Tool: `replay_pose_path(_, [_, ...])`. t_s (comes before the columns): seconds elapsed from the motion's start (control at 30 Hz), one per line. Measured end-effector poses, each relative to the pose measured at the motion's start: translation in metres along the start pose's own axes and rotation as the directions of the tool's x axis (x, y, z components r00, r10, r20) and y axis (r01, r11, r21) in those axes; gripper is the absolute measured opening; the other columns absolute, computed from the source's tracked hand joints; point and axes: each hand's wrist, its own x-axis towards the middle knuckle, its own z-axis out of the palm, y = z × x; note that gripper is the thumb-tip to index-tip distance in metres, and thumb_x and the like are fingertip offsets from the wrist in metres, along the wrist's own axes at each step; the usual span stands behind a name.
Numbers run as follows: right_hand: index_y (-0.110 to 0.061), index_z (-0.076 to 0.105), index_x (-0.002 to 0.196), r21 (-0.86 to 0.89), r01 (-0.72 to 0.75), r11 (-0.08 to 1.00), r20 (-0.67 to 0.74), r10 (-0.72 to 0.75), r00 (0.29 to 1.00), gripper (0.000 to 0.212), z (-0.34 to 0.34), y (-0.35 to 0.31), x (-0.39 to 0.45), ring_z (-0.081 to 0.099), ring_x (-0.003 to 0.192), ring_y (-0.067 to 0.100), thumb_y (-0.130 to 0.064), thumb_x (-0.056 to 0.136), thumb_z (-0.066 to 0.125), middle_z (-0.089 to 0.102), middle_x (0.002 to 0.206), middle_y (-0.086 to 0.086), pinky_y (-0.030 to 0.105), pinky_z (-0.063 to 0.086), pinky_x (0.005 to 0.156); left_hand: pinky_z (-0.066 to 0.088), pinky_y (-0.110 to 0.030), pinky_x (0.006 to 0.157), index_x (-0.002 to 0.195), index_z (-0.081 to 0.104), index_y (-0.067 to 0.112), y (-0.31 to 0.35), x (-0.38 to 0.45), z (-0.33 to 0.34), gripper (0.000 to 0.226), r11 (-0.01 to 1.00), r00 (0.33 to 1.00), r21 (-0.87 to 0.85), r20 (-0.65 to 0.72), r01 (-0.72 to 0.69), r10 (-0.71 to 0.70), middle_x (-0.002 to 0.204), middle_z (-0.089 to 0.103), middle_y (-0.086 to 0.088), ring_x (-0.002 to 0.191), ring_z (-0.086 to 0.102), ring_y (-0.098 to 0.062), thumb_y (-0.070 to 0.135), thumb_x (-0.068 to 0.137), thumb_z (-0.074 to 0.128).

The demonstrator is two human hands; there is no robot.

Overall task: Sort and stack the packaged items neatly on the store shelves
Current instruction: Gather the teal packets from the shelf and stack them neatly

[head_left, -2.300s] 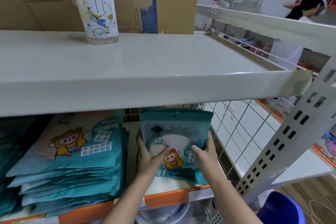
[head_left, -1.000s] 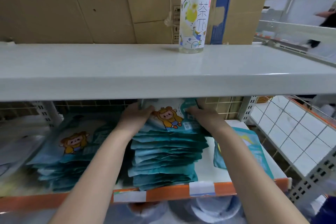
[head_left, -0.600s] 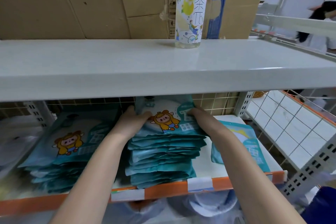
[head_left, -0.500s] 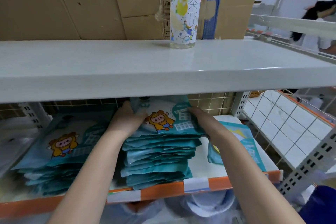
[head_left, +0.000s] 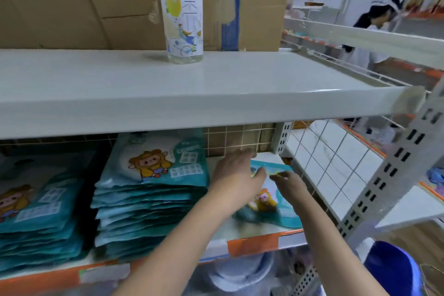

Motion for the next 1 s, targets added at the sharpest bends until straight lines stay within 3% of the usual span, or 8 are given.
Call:
replay_pose_path(0.1, [-0.017, 0.047, 0.067, -0.212, -0.041, 0.976, -0.016, 0.038, 0.999, 0.03, -0.008, 0.032, 0.017, 0.051, 0.073, 0.023, -0.035, 0.087, 0.059, 0.054, 0.076, 0.008, 0.027, 0.033, 0.055, 0.038, -0.033, 0.101, 0.13, 0.049, 0.017, -0.006, 0.017, 0.048, 0.043, 0.993, 0.986, 0.003, 0.124, 0.116, -0.116, 0.133, 0.051, -0.006, 0.126, 0.044, -0.025, 0.037, 0.093, 0.048])
replay_pose_path(0.3, [-0.007, 0.059, 0.106, -0.367, -0.135, 0.92, -0.086, 0.111, 0.99, 0.045, -0.002, 0.071, 0.032, 0.061, 0.092, 0.03, -0.043, 0.08, 0.057, 0.063, 0.102, 0.012, 0.034, 0.051, 0.074, 0.041, -0.037, 0.098, 0.13, 0.046, 0.011, -0.043, 0.035, 0.119, 0.052, 0.854, 0.815, 0.018, 0.29, 0.52, -0.502, 0.134, 0.046, -0.013, 0.123, 0.043, -0.03, 0.046, 0.091, 0.045])
replay_pose_path(0.43, [-0.004, 0.049, 0.118, -0.23, -0.138, 0.963, -0.073, 0.124, 0.99, 0.05, 0.001, 0.06, 0.03, 0.059, 0.093, 0.029, -0.033, 0.08, 0.063, 0.056, 0.111, 0.015, 0.031, 0.046, 0.065, 0.046, -0.035, 0.09, 0.124, 0.048, 0.011, -0.049, 0.041, 0.139, 0.045, 0.78, 0.782, -0.124, 0.235, 0.614, -0.578, 0.124, 0.053, -0.013, 0.113, 0.051, -0.029, 0.04, 0.09, 0.05])
replay_pose_path(0.53, [-0.001, 0.048, 0.117, -0.018, -0.18, 0.984, 0.001, 0.18, 0.984, 0.044, -0.002, 0.054, 0.03, 0.06, 0.082, 0.024, -0.019, 0.082, 0.066, 0.059, 0.099, 0.012, 0.028, 0.046, 0.058, 0.05, -0.035, 0.081, 0.12, 0.05, 0.009, -0.05, 0.047, 0.137, 0.041, 0.658, 0.735, -0.333, 0.243, 0.676, -0.633, 0.115, 0.059, -0.013, 0.103, 0.059, -0.028, 0.029, 0.084, 0.055])
replay_pose_path(0.63, [-0.007, 0.049, 0.114, 0.212, -0.221, 0.952, 0.169, 0.187, 0.968, 0.031, -0.009, 0.049, 0.025, 0.06, 0.079, 0.02, -0.008, 0.085, 0.061, 0.059, 0.091, 0.006, 0.029, 0.047, 0.059, 0.051, -0.031, 0.078, 0.114, 0.052, 0.007, -0.055, 0.048, 0.132, 0.037, 0.559, 0.695, -0.429, 0.296, 0.71, -0.655, 0.107, 0.064, -0.012, 0.096, 0.062, -0.027, 0.018, 0.079, 0.058])
replay_pose_path(0.73, [-0.012, 0.047, 0.109, 0.309, -0.087, 0.947, 0.136, 0.047, 0.99, 0.032, -0.012, 0.043, 0.024, 0.059, 0.089, 0.021, -0.001, 0.082, 0.06, 0.06, 0.104, 0.007, 0.032, 0.048, 0.065, 0.052, -0.038, 0.085, 0.113, 0.051, 0.012, -0.061, 0.046, 0.131, 0.048, 0.544, 0.718, -0.507, 0.252, 0.669, -0.649, 0.105, 0.064, -0.011, 0.095, 0.062, -0.029, 0.02, 0.067, 0.062])
replay_pose_path(0.87, [-0.011, 0.05, 0.107, 0.497, 0.046, 0.867, 0.076, -0.097, 0.992, 0.029, -0.012, 0.029, 0.015, 0.061, 0.085, 0.017, 0.007, 0.085, 0.054, 0.061, 0.098, 0.005, 0.029, 0.049, 0.066, 0.051, -0.037, 0.078, 0.107, 0.044, 0.019, -0.052, 0.037, 0.12, 0.025, 0.612, 0.808, -0.614, 0.074, 0.498, -0.584, 0.104, 0.062, -0.01, 0.09, 0.06, -0.026, 0.013, 0.087, 0.058])
replay_pose_path(1.0, [-0.018, 0.052, 0.11, 0.515, 0.151, 0.844, -0.003, -0.174, 0.985, 0.029, -0.013, 0.016, 0.01, 0.061, 0.092, 0.018, 0.001, 0.089, 0.052, 0.062, 0.106, 0.005, 0.034, 0.051, 0.075, 0.051, -0.037, 0.075, 0.116, 0.042, 0.016, -0.035, 0.033, 0.094, 0.021, 0.738, 0.857, -0.553, -0.077, 0.388, -0.509, 0.106, 0.062, -0.012, 0.088, 0.061, -0.029, 0.018, 0.096, 0.048])
